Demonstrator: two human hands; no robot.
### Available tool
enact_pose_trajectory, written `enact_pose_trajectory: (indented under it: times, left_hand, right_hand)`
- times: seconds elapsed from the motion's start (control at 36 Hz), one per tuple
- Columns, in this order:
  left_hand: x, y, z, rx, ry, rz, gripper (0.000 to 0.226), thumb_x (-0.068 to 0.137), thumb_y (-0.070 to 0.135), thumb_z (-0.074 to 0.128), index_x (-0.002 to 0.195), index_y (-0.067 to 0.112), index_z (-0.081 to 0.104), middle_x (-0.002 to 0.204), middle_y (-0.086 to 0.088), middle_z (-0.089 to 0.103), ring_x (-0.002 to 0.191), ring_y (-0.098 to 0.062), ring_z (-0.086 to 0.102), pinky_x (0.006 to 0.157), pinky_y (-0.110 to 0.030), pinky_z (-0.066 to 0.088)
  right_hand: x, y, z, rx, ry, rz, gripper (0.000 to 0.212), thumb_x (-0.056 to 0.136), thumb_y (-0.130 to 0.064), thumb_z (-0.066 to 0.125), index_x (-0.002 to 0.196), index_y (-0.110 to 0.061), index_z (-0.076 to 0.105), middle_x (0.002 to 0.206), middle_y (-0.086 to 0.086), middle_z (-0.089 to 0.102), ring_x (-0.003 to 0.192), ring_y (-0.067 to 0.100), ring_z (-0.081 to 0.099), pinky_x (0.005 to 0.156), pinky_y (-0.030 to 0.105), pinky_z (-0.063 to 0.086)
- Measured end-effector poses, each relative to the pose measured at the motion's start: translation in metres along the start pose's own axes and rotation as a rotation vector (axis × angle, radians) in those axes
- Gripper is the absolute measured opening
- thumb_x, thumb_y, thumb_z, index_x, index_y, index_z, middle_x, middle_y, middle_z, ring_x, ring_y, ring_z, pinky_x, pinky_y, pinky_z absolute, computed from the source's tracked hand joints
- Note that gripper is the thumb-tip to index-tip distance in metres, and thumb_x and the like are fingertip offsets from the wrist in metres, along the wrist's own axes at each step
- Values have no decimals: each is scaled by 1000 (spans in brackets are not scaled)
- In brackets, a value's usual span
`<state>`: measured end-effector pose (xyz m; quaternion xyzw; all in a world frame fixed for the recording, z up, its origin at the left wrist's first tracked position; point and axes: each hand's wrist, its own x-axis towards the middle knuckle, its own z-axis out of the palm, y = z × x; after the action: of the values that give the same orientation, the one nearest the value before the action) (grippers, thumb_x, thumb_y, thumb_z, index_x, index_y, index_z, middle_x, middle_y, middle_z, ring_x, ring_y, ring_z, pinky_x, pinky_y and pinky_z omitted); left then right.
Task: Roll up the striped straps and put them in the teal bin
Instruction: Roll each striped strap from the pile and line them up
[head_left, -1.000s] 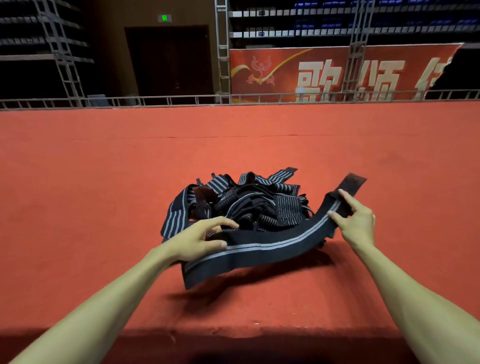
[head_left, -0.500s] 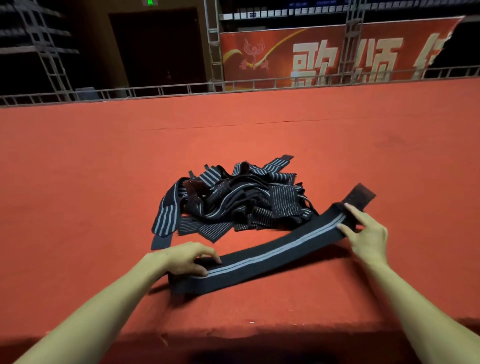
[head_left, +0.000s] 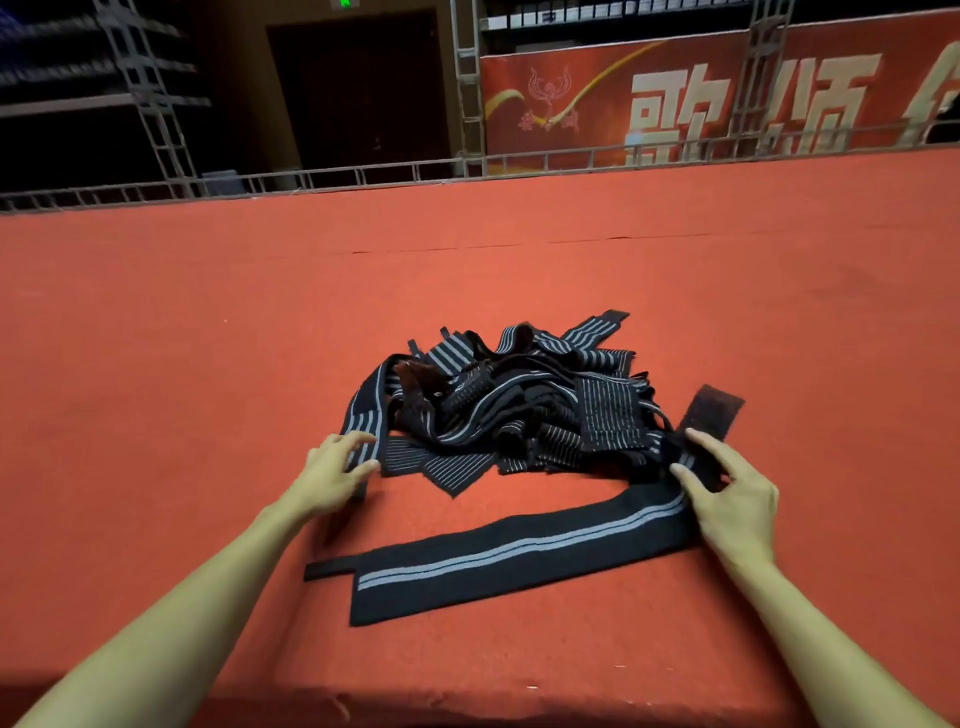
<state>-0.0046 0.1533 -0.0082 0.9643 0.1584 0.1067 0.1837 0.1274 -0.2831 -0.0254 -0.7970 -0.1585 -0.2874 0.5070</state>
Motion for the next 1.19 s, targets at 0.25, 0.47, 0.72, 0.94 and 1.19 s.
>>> enact_pose_trajectory:
  times: [0.25,0.47,0.72,0.94,1.19]
  left_hand:
    - [4,-24,0,-238,-64,-284,41,95,27,63,133,21,49,117,-19,61,110,-36,57,98,-40,44]
    - [21,-40,1,-520,54,-413,33,88,6,71,112,24,56,91,-20,71,79,-36,69,77,-48,59]
    - [9,-9,-21,-709,-85,-434,35,89,-17,51,115,2,64,71,-8,50,41,-9,40,39,-17,34]
    - [-17,30,-44,-820,-155,-259,36,90,-19,48,112,4,63,79,-7,52,44,-1,48,43,-14,39]
    - [-37,27,-34,-313,-93,13,17,90,11,69,101,22,73,83,-1,66,70,-12,61,74,-29,54]
  right_hand:
    - [-2,-21,21,-7,-68,12,38,75,5,79,110,-7,72,105,-6,66,98,-8,54,90,-4,32]
    - [0,-23,26,-1,-92,8,38,76,5,78,111,-9,72,107,-3,68,100,-8,56,91,-3,33]
    - [2,-30,30,-2,-119,-20,38,76,4,78,112,-10,72,107,-6,67,101,-5,55,91,-3,32]
    - [1,-45,32,29,-129,-27,39,77,1,78,112,-13,72,109,-5,69,102,-4,57,93,-1,35]
    - [-5,-74,33,97,-149,-61,39,77,0,79,112,-16,73,108,-9,68,98,-20,57,92,0,35]
